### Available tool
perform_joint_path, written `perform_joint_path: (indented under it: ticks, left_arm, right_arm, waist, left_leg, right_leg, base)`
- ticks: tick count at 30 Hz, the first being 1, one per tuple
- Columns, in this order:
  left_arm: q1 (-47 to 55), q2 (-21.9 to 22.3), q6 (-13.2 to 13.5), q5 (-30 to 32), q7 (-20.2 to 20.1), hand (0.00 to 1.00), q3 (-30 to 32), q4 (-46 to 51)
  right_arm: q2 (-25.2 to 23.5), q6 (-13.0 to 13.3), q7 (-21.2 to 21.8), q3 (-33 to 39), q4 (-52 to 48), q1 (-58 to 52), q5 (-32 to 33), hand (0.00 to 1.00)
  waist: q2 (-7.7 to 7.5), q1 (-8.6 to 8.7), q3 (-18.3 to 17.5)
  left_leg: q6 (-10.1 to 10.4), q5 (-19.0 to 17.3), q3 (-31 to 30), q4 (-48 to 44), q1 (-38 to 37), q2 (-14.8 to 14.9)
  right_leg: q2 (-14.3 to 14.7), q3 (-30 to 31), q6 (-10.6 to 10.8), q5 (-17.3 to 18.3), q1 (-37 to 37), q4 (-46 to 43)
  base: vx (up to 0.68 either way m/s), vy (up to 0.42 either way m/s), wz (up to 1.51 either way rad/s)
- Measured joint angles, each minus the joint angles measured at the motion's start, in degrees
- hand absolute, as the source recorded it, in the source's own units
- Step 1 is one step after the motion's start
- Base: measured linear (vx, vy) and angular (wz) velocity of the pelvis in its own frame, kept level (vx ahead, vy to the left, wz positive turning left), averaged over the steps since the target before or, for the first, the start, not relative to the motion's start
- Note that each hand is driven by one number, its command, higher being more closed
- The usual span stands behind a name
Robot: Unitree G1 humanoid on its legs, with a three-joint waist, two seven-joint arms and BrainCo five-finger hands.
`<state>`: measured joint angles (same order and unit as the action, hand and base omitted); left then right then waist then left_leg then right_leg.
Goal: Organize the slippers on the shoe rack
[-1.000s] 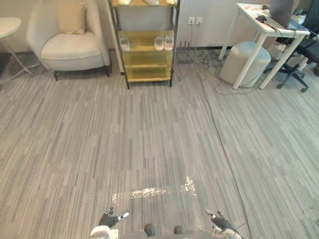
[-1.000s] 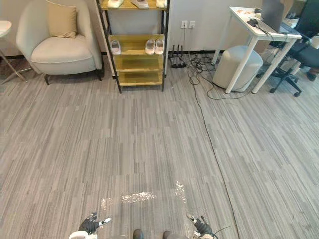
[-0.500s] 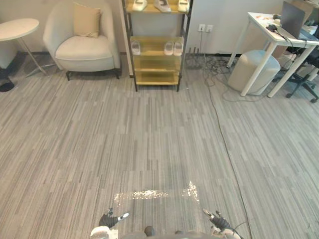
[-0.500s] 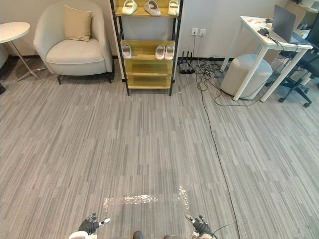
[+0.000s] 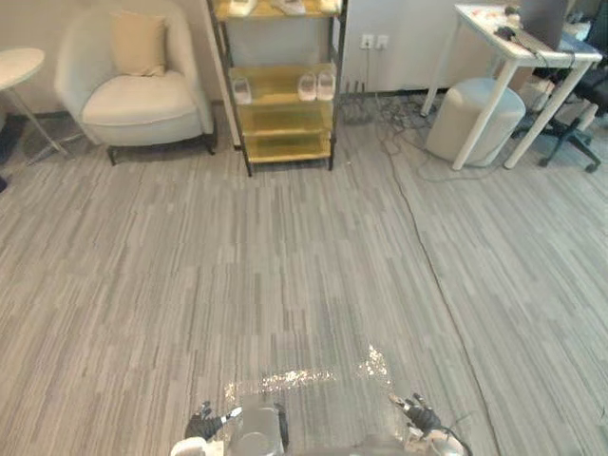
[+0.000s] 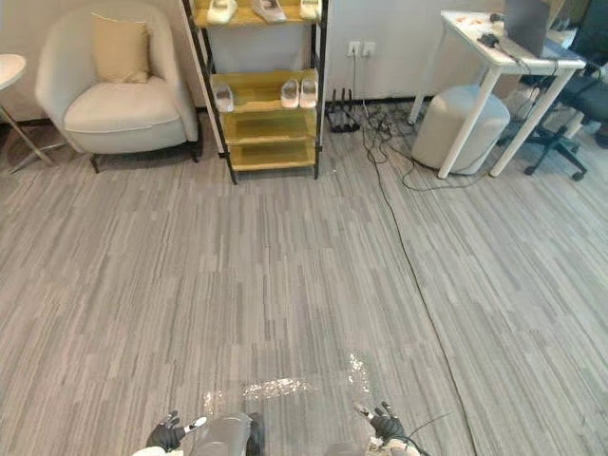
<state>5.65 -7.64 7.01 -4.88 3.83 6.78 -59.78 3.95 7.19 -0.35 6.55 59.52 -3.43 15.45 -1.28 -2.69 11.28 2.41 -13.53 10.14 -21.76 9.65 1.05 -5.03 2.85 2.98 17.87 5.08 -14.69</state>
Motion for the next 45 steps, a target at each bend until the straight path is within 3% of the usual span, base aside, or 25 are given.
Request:
perform_joint_path:
  ticks: [2,5,6,7,9,10,12,14,16,17,18,22,23,24,28,30,31,34,35,36,39,41,43,44,45]
  left_arm:
    - [0.2,0.3,-0.1,-0.4,0.1,0.00,0.5,-0.1]
    - [0.4,0.4,-0.2,-0.3,0.2,0.00,1.1,-0.5]
    - [0.6,-0.2,-0.2,-0.2,0.5,0.00,0.5,-0.4]
    - [0.5,-0.4,-0.2,-0.2,0.6,0.00,0.2,-0.4]
    - [0.0,-0.8,-0.6,-0.1,0.8,0.00,-0.5,-0.4]
    - [-0.6,-0.8,-0.7,-0.1,0.9,0.00,-1.2,-0.4]
    - [-2.0,-0.3,-0.8,-0.2,0.9,0.00,-2.3,-0.4]
    - [-3.4,0.5,-0.8,-0.3,0.9,0.00,-2.7,-0.3]
    - [-4.6,1.6,-0.7,-0.3,0.9,0.00,-3.9,-0.2]
    - [-4.7,2.1,-0.7,-0.3,0.9,0.00,-4.0,-0.1]
    - [-5.7,4.2,-0.8,-0.3,0.9,0.00,-4.0,-0.7]
    - [-7.4,6.6,-0.1,-0.1,0.6,0.00,-1.4,-0.2]
    - [-7.4,7.7,-0.2,-0.1,0.7,0.00,0.0,-0.2]
    - [-6.7,9.1,-0.2,-0.1,0.7,0.00,2.6,1.4]
    - [-6.0,9.8,0.0,-0.2,0.6,0.00,3.4,5.8]
    - [-5.7,9.8,0.2,-0.3,0.6,0.00,3.3,6.4]
    - [-5.7,9.8,0.2,-0.4,0.6,0.00,3.3,6.8]
    - [-5.6,9.8,0.3,-0.4,0.6,0.00,2.8,6.9]
    - [-5.6,9.4,0.7,-0.6,0.6,0.00,2.2,6.8]
    - [-5.6,8.7,1.1,-0.9,0.6,0.00,1.8,6.2]
    - [-5.7,6.3,1.1,-0.9,0.5,0.00,1.7,5.4]
    - [-5.6,6.1,1.0,-0.9,0.5,0.00,2.1,5.0]
    - [-5.2,5.1,0.9,-0.9,0.5,0.00,1.5,3.8]
    - [-5.2,4.2,0.5,-0.9,0.5,0.00,0.4,2.7]
    - [-5.3,3.6,-0.3,-0.9,0.5,0.00,-1.4,1.6]
  right_arm:
    - [-0.1,-0.3,-0.2,0.1,0.0,-0.2,-1.8,0.00]
    - [-0.2,-0.2,0.0,0.0,-0.4,-0.2,-2.1,0.00]
    - [-0.4,-0.2,0.3,0.0,-0.7,-0.2,-2.1,0.00]
    - [-0.6,-0.2,0.3,0.0,-1.1,-0.3,-2.1,0.00]
    - [-0.7,0.0,0.4,0.0,-2.6,-0.5,-2.0,0.00]
    - [-0.2,0.1,0.4,-0.1,-2.5,-0.2,-2.0,0.00]
    - [0.6,0.1,0.6,-0.5,-2.6,0.8,-2.0,0.00]
    - [0.5,0.2,0.7,-0.7,-3.8,1.5,-2.0,0.00]
    - [0.7,0.2,0.8,-1.2,-4.6,1.7,-2.0,0.00]
    - [0.7,0.1,0.8,-1.3,-4.4,1.4,-2.0,0.00]
    - [1.6,0.1,0.7,-0.7,-4.1,2.6,-2.1,0.00]
    - [1.7,0.1,0.5,0.4,-4.1,3.8,-2.1,0.00]
    - [1.6,0.0,0.4,0.1,-5.1,3.0,-2.0,0.00]
    - [0.8,0.0,0.4,-0.6,-7.4,0.9,-2.1,0.00]
    - [0.5,0.0,0.2,-1.2,-7.4,0.3,-2.1,0.00]
    - [0.3,0.0,0.1,-1.1,-7.0,0.0,-2.0,0.00]
    - [0.1,-0.1,0.0,-1.0,-6.9,0.4,-2.0,0.00]
    - [0.0,-0.2,-0.2,-0.4,-6.6,0.1,-2.0,0.00]
    - [0.4,-0.2,-0.3,-0.3,-5.4,0.0,-2.1,0.00]
    - [0.2,-0.5,-0.4,-0.6,-3.8,0.5,-2.1,0.00]
    - [-1.8,-0.9,-0.3,-1.0,-3.6,0.3,-2.2,0.00]
    - [-1.8,-0.9,-0.2,-1.0,-3.6,0.2,-3.8,0.00]
    - [-1.9,-0.9,0.4,-1.1,-4.4,0.1,-4.3,0.00]
    - [-1.8,-0.8,0.5,-1.1,-4.5,0.1,-4.3,0.00]
    - [-1.2,-0.8,0.5,-1.1,-4.5,-0.1,-4.4,0.00]
  waist:
    - [-0.18,-0.24,-0.2]
    - [-0.71,-0.81,-0.3]
    - [-1.55,-0.29,-0.2]
    - [-1.73,-0.07,-0.1]
    - [-1.66,0.95,0.3]
    - [-1.36,1.29,0.7]
    - [-0.36,2.13,1.3]
    - [-0.05,3.05,1.6]
    - [-0.65,3.74,1.8]
    - [-1.43,4.10,2.0]
    - [0.89,4.22,2.7]
    - [2.75,5.38,3.8]
    - [3.09,5.86,4.1]
    - [3.68,5.35,4.4]
    - [3.61,2.69,4.8]
    - [3.33,2.15,4.4]
    - [3.26,1.79,4.4]
    - [3.34,1.02,4.1]
    - [3.48,-0.31,4.0]
    - [2.57,-1.00,3.4]
    - [-0.83,-0.46,2.0]
    - [-1.01,-1.22,1.7]
    - [-1.63,-0.92,1.5]
    - [-1.86,-0.32,1.4]
    - [-1.72,0.44,1.4]
  left_leg:
    - [-1.7,-2.0,0.9,-1.3,0.0,-1.6]
    - [-3.6,-3.4,3.3,0.5,-4.8,-2.7]
    - [-4.4,-4.1,3.4,1.8,-8.3,-3.4]
    - [-4.8,-4.5,3.2,2.4,-9.8,-3.6]
    - [-5.3,-5.4,1.2,4.5,-15.0,-3.7]
    - [-5.3,-5.4,0.1,7.0,-18.7,-3.3]
    - [-5.3,-5.4,-0.4,10.7,-24.8,-0.8]
    - [-5.3,-5.4,-1.5,11.0,-26.4,1.2]
    - [-5.3,-5.4,-3.2,11.2,-28.2,1.9]
    - [-4.9,-5.6,-5.0,11.5,-30.0,1.4]
    - [-4.2,-5.0,-6.8,11.1,-30.6,3.5]
    - [1.9,4.9,-13.1,3.1,-28.7,4.8]
    - [2.5,7.9,-13.7,-4.8,-25.7,5.2]
    - [6.6,17.7,-13.3,-23.7,-17.3,7.3]
    - [4.1,7.3,-4.1,-40.4,-3.9,13.0]
    - [2.5,2.6,-0.4,-34.7,1.3,12.7]
    - [1.6,0.7,1.6,-20.6,3.2,9.8]
    - [1.8,4.5,-0.4,1.8,3.0,4.6]
    - [1.7,12.8,-1.8,7.4,1.9,3.2]
    - [-1.1,17.3,-2.0,8.9,0.7,1.7]
    - [-3.9,12.3,-1.0,4.5,1.5,-0.6]
    - [-4.2,7.6,0.6,2.8,-0.8,-0.7]
    - [-4.0,3.8,1.7,3.4,-5.5,-2.1]
    - [-4.2,2.5,1.6,3.8,-7.8,-2.9]
    - [-4.3,1.2,1.6,4.6,-11.7,-3.3]
  right_leg:
    - [-1.4,1.9,1.3,0.8,-0.2,-1.2]
    - [-2.0,4.8,3.6,0.9,-5.6,-17.3]
    - [-2.1,5.5,9.0,-3.0,-10.7,-30.6]
    - [-2.1,5.3,10.0,-4.7,-12.4,-35.5]
    - [-2.5,1.1,7.2,-3.7,-17.8,-47.8]
    - [-2.8,-2.6,3.9,-1.9,-19.5,-49.4]
    - [-2.1,-10.4,-1.2,1.1,-23.7,-42.5]
    - [0.5,-11.5,-2.5,0.0,-27.8,-31.0]
    - [3.2,-8.9,-2.4,-10.0,-29.3,-10.3]
    - [3.2,-6.9,-2.7,-23.1,-27.7,-2.8]
    - [5.2,-8.0,-4.5,-23.7,-27.1,-3.9]
    - [5.3,-9.8,-6.0,-14.2,-24.7,-9.9]
    - [5.3,-11.2,-6.1,-12.4,-22.0,-9.3]
    - [5.8,-11.8,-6.8,-10.7,-15.4,-5.2]
    - [7.1,-12.1,-8.1,-8.3,-4.2,1.5]
    - [6.5,-11.6,-7.4,-7.7,0.8,4.8]
    - [5.0,-10.7,-5.7,-6.7,3.7,5.8]
    - [3.5,-9.3,-4.0,-5.3,6.7,7.7]
    - [3.5,-7.2,-2.9,-4.6,7.9,8.6]
    - [2.7,-4.8,-1.9,-4.1,8.8,9.3]
    - [-0.8,-2.5,-1.2,-4.3,8.6,7.4]
    - [-1.1,0.7,0.3,-3.4,6.2,-2.3]
    - [-2.4,1.7,7.3,-4.5,-3.0,-24.8]
    - [-3.1,1.5,8.3,-4.7,-6.3,-33.7]
    - [-3.3,-0.3,6.8,-3.7,-9.7,-40.5]
  base:
    - [0.37,0.166,-0.19]
    - [0.42,0.196,-0.29]
    - [0.43,0.144,-0.16]
    - [0.46,0.072,0.06]
    - [0.43,0.008,0.22]
    - [0.49,-0.026,0.19]
    - [0.57,-0.077,0.27]
    - [0.53,-0.154,0.35]
    - [0.52,-0.229,0.39]
    - [0.59,-0.267,0.21]
    - [0.77,-0.319,0.33]
    - [0.47,-0.195,0.28]
    - [0.53,-0.229,0.68]
    - [0.35,-0.148,0.53]
    - [0.33,-0.077,0.10]
    - [0.48,0.001,-0.18]
    - [0.41,0.060,-0.23]
    - [0.39,0.140,-0.32]
    - [0.53,0.198,-0.69]
    - [0.66,0.214,-0.56]
    - [0.45,0.158,0.02]
    - [0.45,0.206,-0.35]
    - [0.41,0.216,-0.42]
    - [0.48,0.189,-0.09]
    - [0.42,0.111,0.05]
